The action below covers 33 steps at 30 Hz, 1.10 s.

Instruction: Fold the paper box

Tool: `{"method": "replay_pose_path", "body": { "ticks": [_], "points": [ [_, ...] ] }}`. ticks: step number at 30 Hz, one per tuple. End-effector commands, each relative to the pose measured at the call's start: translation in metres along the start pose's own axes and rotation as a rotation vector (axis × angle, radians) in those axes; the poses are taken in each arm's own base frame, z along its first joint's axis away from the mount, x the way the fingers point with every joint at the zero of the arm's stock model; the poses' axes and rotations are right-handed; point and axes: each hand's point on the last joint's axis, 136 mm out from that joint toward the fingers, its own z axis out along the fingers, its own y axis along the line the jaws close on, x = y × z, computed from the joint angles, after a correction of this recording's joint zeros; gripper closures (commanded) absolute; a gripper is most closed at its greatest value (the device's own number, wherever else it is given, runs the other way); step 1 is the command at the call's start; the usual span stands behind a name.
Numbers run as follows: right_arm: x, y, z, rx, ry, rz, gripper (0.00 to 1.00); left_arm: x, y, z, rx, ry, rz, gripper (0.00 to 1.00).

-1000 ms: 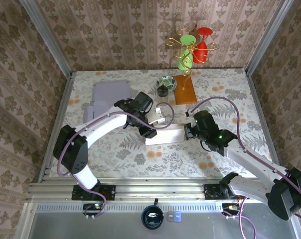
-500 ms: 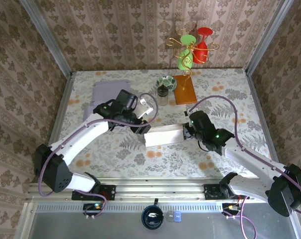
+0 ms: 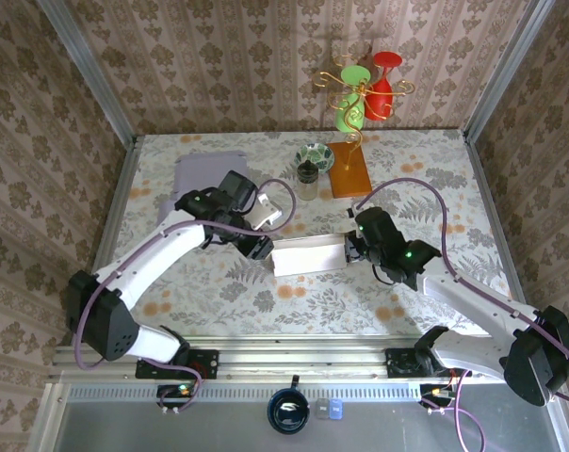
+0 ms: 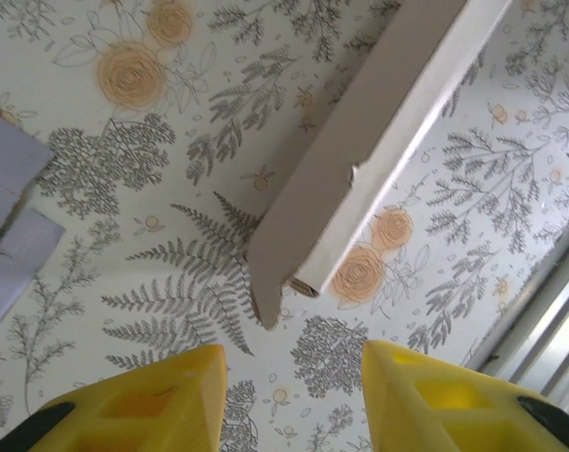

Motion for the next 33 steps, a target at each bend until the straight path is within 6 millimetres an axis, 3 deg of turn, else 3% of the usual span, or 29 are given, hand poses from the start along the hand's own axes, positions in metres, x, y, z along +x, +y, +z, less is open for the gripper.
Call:
{"method": "replay_pose_path", "body": {
  "ticks": [1, 11, 19, 33],
  "points": [
    [0.009, -0.004, -0.002, 0.026, 0.042, 0.003, 1.0, -0.007, 0.004, 0.0, -0.024, 0.007, 0.002, 0.61],
    [0.007, -0.004, -0.003, 0.026, 0.035, 0.011, 1.0, -0.009, 0.009, 0.01, -0.035, 0.028, -0.003, 0.66],
    [0.007, -0.003, -0.003, 0.023, 0.037, 0.012, 1.0, -0.011, 0.006, 0.015, -0.02, 0.025, -0.013, 0.82],
    [0.006, -0.003, -0.002, 0.026, 0.03, 0.047, 1.0, -0.016, 0.001, 0.016, -0.023, 0.036, -0.107, 1.0]
  ]
}}
